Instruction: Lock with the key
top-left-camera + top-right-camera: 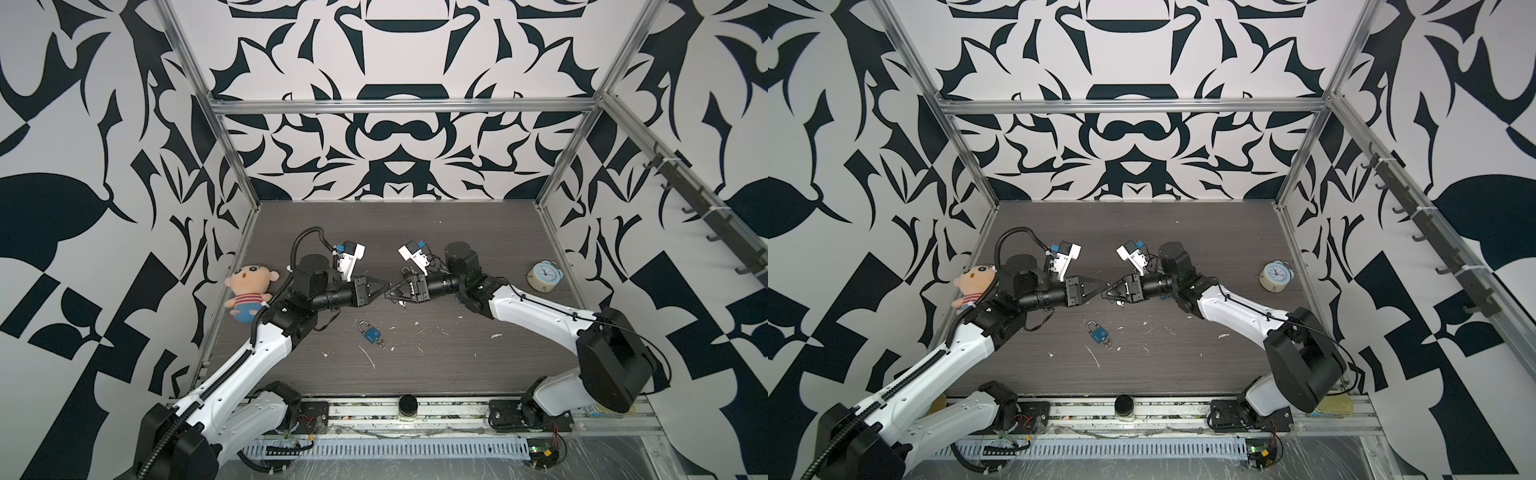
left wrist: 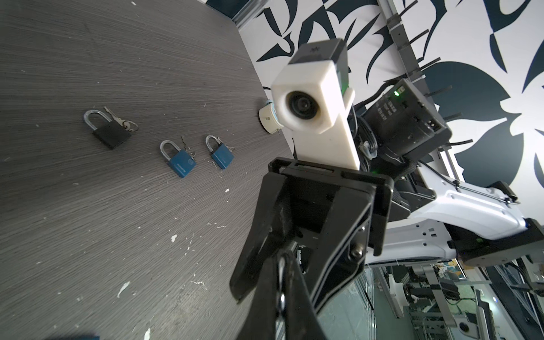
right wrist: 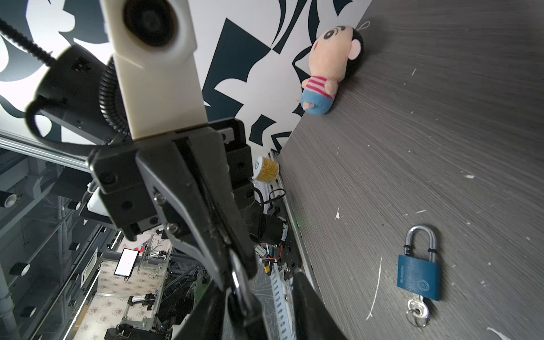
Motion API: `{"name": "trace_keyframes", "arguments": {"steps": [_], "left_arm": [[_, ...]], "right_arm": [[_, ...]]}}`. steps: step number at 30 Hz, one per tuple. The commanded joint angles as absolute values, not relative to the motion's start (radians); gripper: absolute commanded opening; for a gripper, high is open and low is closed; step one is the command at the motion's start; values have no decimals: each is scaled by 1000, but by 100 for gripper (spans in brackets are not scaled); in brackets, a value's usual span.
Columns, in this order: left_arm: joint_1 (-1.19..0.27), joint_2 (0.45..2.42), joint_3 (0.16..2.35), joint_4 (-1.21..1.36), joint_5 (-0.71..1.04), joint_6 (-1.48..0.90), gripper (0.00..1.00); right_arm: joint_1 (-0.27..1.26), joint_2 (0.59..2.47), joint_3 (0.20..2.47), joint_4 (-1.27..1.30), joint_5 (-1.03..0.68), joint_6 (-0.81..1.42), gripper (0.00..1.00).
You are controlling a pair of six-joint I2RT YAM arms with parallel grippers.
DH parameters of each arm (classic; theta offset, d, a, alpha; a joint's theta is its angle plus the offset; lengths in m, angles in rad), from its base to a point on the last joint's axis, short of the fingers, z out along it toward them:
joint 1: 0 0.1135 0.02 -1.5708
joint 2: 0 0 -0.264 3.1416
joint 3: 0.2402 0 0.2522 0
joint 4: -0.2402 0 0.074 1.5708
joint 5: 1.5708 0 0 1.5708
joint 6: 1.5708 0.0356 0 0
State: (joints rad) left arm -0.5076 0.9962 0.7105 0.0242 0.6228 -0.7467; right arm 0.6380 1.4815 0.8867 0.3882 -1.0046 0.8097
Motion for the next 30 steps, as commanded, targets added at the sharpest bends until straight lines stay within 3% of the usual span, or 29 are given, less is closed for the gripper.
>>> {"name": "trace_keyframes", "arguments": {"steps": [1, 27, 30], "left_arm": [[-488, 977, 698, 23, 606, -775, 0], [-446, 948, 752, 2, 552, -808, 0], [-445, 946, 755, 3, 539, -811, 0]], "right_arm": [[611, 1445, 871, 485, -983, 841, 40], [609, 1465, 846, 553, -1018, 885, 36], [612, 1466, 848, 553, -1020, 885, 29]]}}
